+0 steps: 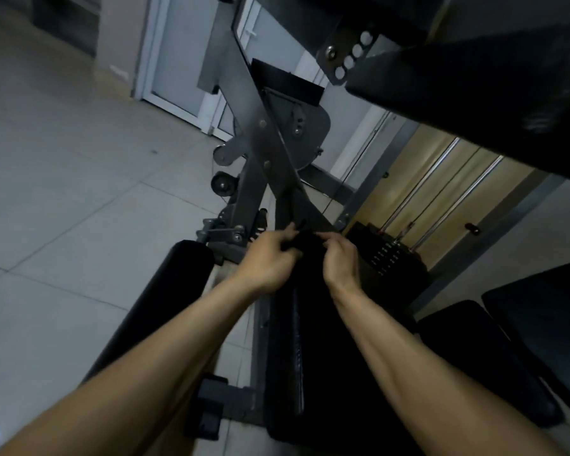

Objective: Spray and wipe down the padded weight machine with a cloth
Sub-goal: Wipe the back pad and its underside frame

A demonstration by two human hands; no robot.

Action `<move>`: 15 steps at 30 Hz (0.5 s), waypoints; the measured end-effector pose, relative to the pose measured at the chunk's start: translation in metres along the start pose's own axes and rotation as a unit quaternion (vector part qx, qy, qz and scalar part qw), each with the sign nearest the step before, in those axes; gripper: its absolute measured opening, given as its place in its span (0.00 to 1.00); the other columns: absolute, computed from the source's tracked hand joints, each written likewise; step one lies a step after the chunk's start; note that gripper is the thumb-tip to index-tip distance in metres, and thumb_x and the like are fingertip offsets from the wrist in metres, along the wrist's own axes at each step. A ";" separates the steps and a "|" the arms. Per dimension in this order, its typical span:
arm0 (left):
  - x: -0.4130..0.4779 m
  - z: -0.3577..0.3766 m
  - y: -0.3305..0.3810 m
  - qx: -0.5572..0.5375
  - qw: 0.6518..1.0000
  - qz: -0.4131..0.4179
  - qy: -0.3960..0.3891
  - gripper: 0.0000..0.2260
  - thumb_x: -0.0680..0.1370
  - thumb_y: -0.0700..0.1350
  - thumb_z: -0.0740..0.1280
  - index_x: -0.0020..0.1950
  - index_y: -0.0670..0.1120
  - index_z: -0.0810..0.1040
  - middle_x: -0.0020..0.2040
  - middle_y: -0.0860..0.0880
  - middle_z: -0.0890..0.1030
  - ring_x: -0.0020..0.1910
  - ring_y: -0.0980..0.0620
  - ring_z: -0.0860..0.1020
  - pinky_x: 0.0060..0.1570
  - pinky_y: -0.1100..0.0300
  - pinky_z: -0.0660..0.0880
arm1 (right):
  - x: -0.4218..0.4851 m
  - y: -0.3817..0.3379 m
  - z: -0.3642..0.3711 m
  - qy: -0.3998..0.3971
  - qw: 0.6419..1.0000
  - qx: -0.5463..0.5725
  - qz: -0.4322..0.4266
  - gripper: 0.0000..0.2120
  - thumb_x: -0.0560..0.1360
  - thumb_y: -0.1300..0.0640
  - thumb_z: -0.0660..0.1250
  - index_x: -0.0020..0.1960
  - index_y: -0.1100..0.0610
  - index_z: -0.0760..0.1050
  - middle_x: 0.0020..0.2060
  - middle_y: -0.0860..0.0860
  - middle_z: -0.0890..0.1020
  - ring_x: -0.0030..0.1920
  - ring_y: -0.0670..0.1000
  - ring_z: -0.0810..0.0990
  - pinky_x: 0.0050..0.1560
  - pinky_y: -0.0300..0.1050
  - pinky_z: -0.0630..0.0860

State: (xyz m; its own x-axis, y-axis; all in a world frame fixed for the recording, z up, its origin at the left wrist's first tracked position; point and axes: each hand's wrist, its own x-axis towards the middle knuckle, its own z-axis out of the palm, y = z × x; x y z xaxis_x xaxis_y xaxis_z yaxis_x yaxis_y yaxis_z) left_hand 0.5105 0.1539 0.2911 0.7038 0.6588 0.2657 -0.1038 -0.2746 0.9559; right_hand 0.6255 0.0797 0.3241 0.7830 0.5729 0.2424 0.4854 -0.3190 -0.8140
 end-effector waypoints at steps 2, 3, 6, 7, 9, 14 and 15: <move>-0.024 -0.003 0.005 0.010 1.000 0.016 -0.023 0.25 0.79 0.32 0.65 0.75 0.47 0.73 0.79 0.49 0.66 0.78 0.57 0.61 0.77 0.64 0.55 | -0.008 -0.006 -0.005 0.003 0.998 0.057 -0.019 0.16 0.75 0.49 0.58 0.48 0.49 0.85 0.55 0.51 0.85 0.59 0.52 0.82 0.65 0.53 0.76; -0.029 -0.004 0.007 0.020 0.999 0.036 -0.012 0.27 0.79 0.32 0.65 0.77 0.48 0.71 0.79 0.49 0.65 0.79 0.57 0.60 0.78 0.61 0.55 | -0.013 -0.011 -0.008 0.000 0.994 0.105 -0.029 0.17 0.76 0.47 0.59 0.50 0.51 0.86 0.57 0.50 0.85 0.61 0.51 0.81 0.67 0.52 0.75; -0.033 -0.010 0.031 0.033 0.996 0.084 0.024 0.37 0.80 0.32 0.63 0.84 0.51 0.51 0.82 0.50 0.58 0.80 0.56 0.58 0.79 0.59 0.57 | -0.035 -0.026 -0.012 -0.097 0.957 0.273 -0.030 0.25 0.83 0.42 0.59 0.67 0.59 0.80 0.63 0.54 0.83 0.65 0.51 0.81 0.64 0.43 0.77; -0.028 -0.009 0.039 0.035 0.995 0.094 0.010 0.40 0.80 0.32 0.62 0.84 0.51 0.44 0.83 0.50 0.55 0.79 0.56 0.59 0.77 0.61 0.60 | -0.037 -0.028 -0.011 -0.130 0.945 0.300 -0.031 0.26 0.83 0.41 0.61 0.72 0.58 0.76 0.66 0.54 0.81 0.67 0.50 0.80 0.66 0.43 0.76; -0.022 -0.006 0.054 0.064 0.992 0.105 -0.031 0.44 0.79 0.32 0.62 0.83 0.50 0.35 0.84 0.46 0.50 0.79 0.51 0.60 0.75 0.58 0.63 | -0.036 -0.032 -0.011 -0.127 0.942 0.310 -0.035 0.24 0.82 0.46 0.66 0.76 0.53 0.72 0.69 0.51 0.79 0.70 0.48 0.77 0.69 0.44 0.73; -0.034 -0.011 0.039 0.085 0.996 0.004 -0.020 0.39 0.80 0.43 0.71 0.84 0.49 0.51 0.84 0.46 0.50 0.81 0.48 0.56 0.76 0.59 0.57 | -0.042 -0.004 -0.041 0.000 0.996 0.084 -0.028 0.25 0.82 0.54 0.69 0.77 0.50 0.68 0.72 0.48 0.74 0.71 0.49 0.74 0.68 0.45 0.74; -0.045 -0.014 0.036 0.018 0.998 -0.063 -0.002 0.31 0.81 0.43 0.69 0.82 0.48 0.60 0.79 0.47 0.65 0.74 0.49 0.70 0.69 0.62 0.67 | -0.046 0.007 -0.044 -0.049 0.998 0.011 -0.039 0.27 0.82 0.51 0.68 0.79 0.50 0.66 0.73 0.49 0.73 0.73 0.50 0.72 0.70 0.46 0.71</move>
State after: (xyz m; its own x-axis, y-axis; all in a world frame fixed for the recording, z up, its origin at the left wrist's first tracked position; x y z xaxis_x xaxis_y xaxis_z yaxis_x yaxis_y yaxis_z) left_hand 0.4654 0.1236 0.3152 0.7120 0.6876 0.1424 0.0112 -0.2139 0.9768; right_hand 0.6097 0.0175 0.3307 0.7004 0.6672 0.2536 0.5346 -0.2549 -0.8058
